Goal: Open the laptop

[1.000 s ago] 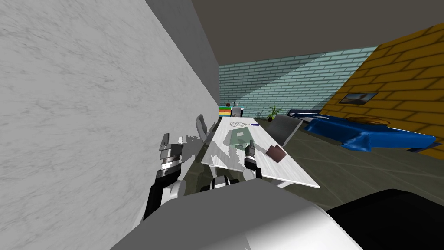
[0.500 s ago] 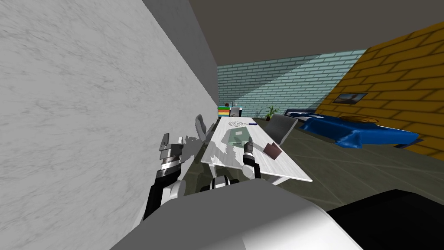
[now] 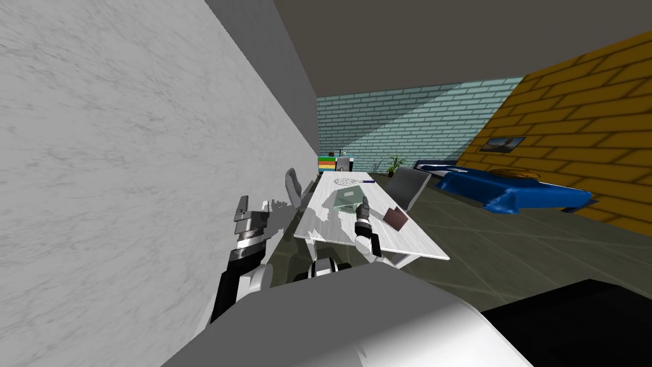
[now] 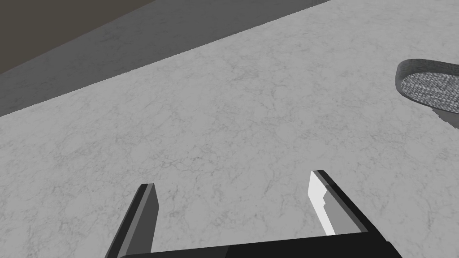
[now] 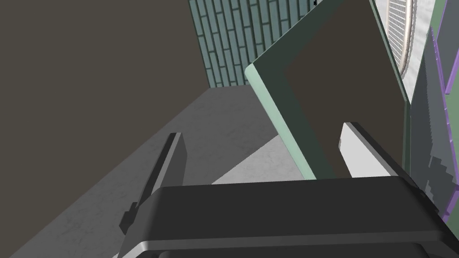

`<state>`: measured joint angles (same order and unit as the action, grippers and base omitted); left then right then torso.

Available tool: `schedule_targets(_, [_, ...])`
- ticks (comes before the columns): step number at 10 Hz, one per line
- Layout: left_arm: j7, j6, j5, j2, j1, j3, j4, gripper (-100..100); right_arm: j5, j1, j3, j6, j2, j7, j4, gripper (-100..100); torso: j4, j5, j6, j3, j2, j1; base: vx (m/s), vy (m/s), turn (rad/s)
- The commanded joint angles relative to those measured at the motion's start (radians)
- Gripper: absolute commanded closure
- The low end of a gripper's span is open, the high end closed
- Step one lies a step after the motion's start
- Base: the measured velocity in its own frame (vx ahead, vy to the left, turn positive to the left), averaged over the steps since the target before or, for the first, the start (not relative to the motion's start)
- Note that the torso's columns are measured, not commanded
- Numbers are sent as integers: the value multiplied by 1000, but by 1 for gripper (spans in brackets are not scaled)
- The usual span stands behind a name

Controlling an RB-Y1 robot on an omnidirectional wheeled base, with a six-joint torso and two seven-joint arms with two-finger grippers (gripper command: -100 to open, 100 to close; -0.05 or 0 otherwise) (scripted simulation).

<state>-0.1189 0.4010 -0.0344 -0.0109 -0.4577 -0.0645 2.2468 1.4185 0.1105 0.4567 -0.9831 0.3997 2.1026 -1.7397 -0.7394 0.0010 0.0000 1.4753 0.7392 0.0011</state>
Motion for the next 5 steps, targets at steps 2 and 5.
schedule_targets(2, [0, 0, 0, 0, 0, 0, 0, 0, 1, 2, 1, 1, 0, 0, 2, 0, 0, 0, 0, 0, 0, 0, 0, 0, 0])
schedule_targets(5, [0, 0, 0, 0, 0, 0, 0, 0, 1, 2, 1, 1, 0, 0, 2, 0, 1, -1, 0, 1, -1, -1, 0, 0, 0])
